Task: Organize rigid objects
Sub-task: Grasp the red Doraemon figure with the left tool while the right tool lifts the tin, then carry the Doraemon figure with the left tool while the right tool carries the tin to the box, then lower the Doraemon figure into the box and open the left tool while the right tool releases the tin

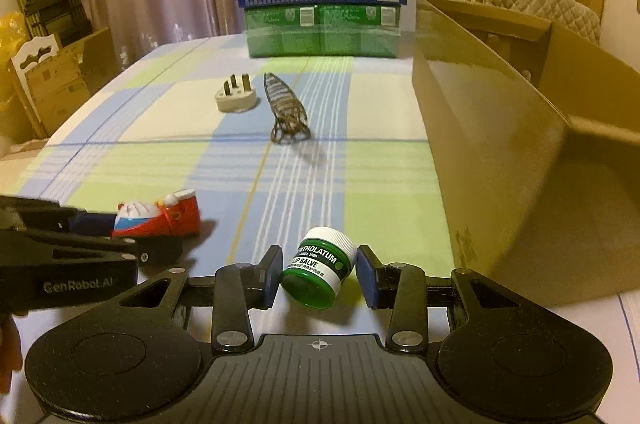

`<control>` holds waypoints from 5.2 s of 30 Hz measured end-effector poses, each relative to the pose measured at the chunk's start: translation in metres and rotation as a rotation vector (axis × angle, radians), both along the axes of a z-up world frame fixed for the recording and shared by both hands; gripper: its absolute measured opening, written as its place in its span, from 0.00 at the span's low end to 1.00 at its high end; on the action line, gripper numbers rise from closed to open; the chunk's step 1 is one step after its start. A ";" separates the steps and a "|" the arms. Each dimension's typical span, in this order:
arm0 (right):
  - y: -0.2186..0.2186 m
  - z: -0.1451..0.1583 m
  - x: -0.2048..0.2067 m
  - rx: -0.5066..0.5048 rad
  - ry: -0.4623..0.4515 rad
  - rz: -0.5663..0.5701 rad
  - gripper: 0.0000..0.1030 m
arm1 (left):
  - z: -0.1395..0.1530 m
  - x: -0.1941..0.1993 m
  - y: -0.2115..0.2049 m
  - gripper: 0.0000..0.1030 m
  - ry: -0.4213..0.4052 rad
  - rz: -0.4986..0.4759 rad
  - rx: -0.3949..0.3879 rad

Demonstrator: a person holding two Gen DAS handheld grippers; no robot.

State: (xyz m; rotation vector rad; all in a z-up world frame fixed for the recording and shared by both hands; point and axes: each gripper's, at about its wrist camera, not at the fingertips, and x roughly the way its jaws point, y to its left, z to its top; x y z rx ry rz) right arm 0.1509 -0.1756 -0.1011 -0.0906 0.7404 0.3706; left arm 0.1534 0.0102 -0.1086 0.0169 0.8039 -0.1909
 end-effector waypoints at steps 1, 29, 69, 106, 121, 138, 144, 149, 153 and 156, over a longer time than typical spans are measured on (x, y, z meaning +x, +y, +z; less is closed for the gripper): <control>-0.002 0.000 -0.002 -0.003 0.003 -0.002 0.36 | 0.001 0.000 0.000 0.49 -0.009 -0.008 -0.002; -0.012 0.037 -0.022 0.023 -0.034 0.001 0.36 | 0.019 -0.016 -0.015 0.38 0.013 -0.041 0.000; -0.063 0.104 -0.086 0.079 -0.122 -0.037 0.36 | 0.102 -0.097 -0.046 0.38 -0.036 0.059 -0.108; -0.193 0.158 -0.005 0.095 -0.199 -0.191 0.36 | 0.161 -0.018 -0.171 0.38 -0.119 -0.165 -0.218; -0.226 0.132 0.060 0.117 -0.104 -0.214 0.36 | 0.133 0.043 -0.212 0.38 -0.055 -0.189 -0.191; -0.229 0.112 0.073 0.130 -0.060 -0.223 0.36 | 0.114 0.057 -0.228 0.38 -0.014 -0.193 -0.174; -0.230 0.111 0.074 0.132 -0.055 -0.227 0.36 | 0.111 0.057 -0.231 0.38 -0.004 -0.199 -0.173; -0.232 0.109 0.073 0.134 -0.051 -0.231 0.36 | 0.107 0.057 -0.231 0.38 0.003 -0.197 -0.173; -0.231 0.107 0.073 0.136 -0.047 -0.232 0.36 | 0.105 0.057 -0.231 0.38 0.003 -0.201 -0.171; -0.230 0.107 0.073 0.136 -0.047 -0.230 0.36 | 0.104 0.058 -0.232 0.38 0.003 -0.201 -0.171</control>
